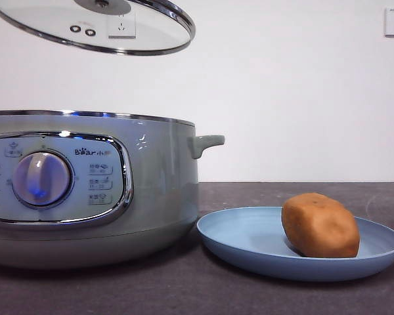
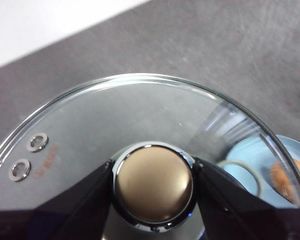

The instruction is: Take the potato out from the steamer,put the potato on the plate,close the lid

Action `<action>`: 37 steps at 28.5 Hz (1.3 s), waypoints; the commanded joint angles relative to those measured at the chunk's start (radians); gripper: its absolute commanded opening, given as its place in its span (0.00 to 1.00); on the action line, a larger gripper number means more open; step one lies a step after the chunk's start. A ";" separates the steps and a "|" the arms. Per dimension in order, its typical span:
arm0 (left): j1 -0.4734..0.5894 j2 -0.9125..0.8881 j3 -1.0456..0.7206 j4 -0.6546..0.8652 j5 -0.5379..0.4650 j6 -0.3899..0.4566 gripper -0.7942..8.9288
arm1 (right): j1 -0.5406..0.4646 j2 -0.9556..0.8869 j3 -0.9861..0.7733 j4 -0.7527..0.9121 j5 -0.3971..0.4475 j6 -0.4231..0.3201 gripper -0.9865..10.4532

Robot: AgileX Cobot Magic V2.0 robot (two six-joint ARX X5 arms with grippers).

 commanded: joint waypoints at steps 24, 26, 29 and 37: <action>-0.064 -0.037 -0.393 0.130 0.020 -0.109 0.07 | 0.000 -0.026 0.190 -0.105 0.034 0.012 0.49; -0.072 -0.037 -0.420 0.137 0.017 -0.113 0.07 | 0.000 -0.023 0.190 -0.104 0.033 0.012 0.49; -0.075 -0.037 -0.447 0.133 0.015 -0.113 0.07 | 0.000 -0.021 0.190 -0.104 0.033 0.012 0.49; -0.075 -0.037 -0.448 0.076 -0.137 -0.098 0.07 | 0.000 -0.022 0.190 -0.103 0.033 0.013 0.49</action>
